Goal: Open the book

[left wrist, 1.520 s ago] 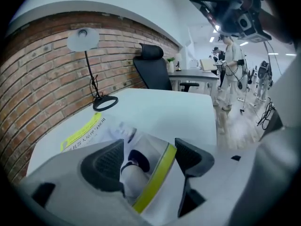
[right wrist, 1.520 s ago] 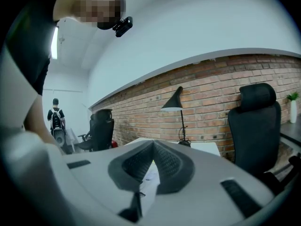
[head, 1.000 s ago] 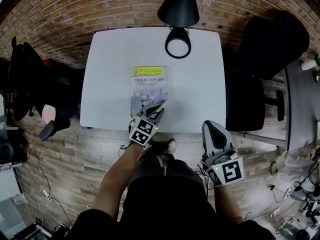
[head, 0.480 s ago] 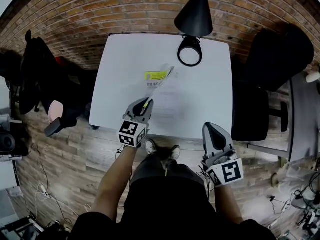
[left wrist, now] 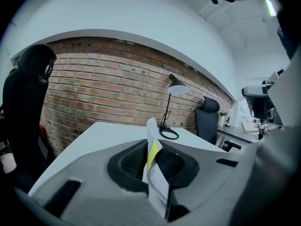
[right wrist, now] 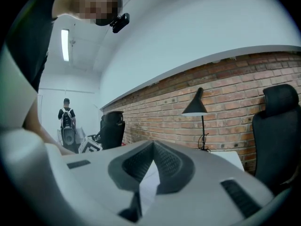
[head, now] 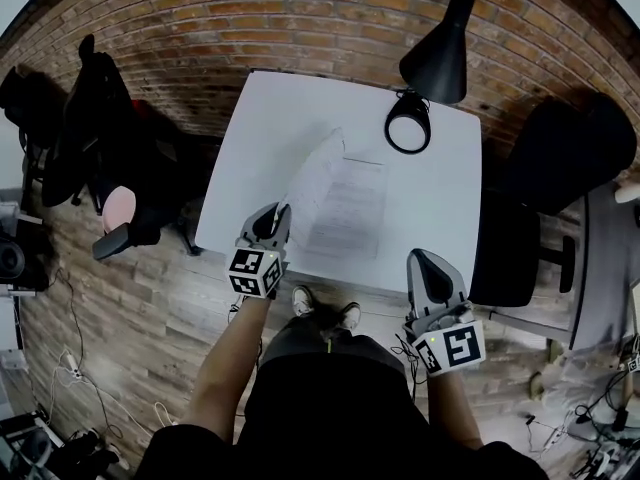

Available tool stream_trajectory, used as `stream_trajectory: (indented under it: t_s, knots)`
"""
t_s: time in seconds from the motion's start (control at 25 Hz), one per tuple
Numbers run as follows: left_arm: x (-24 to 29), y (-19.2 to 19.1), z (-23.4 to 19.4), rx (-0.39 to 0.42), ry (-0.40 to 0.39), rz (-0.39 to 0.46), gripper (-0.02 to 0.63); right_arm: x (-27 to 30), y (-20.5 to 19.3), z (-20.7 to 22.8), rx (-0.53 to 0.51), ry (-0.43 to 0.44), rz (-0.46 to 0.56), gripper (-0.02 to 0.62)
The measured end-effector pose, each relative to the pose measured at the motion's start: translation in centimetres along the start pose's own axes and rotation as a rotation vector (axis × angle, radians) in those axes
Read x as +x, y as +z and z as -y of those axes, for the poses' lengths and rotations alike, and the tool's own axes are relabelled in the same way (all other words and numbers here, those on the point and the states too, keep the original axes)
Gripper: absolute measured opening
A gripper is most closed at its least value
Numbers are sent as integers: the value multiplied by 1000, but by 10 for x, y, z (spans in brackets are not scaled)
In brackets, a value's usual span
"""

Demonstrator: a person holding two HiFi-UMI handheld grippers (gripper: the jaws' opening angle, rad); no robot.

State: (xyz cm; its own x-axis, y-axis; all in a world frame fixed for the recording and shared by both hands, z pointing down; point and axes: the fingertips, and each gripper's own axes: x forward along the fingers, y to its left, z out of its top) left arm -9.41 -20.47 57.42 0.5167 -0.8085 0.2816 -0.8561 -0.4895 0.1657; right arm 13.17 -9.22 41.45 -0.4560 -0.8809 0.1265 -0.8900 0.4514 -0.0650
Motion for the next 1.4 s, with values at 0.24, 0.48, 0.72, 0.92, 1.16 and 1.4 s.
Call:
stream_trajectory:
  t_s: [0.24, 0.48, 0.72, 0.92, 1.16, 1.4]
  knots:
    - [-12, -19, -39, 12, 67, -37, 55, 16, 2, -18, -13, 4, -17, 14]
    - [-21, -46, -71, 41, 114, -90, 55, 26, 0, -30, -26, -9, -49, 14]
    - [-25, -77, -92, 46, 144, -158, 65, 34, -5, -37, -32, -24, -76, 14]
    - [-27, -100, -100, 64, 162, -222, 77, 39, -7, -44, -37, -25, -84, 14]
    - [-27, -111, -101, 94, 185, -269, 83, 41, -8, -50, -37, -29, -84, 14]
    - [-24, -136, -100, 143, 158, -351, 103, 43, -9, -54, -40, -18, -78, 14]
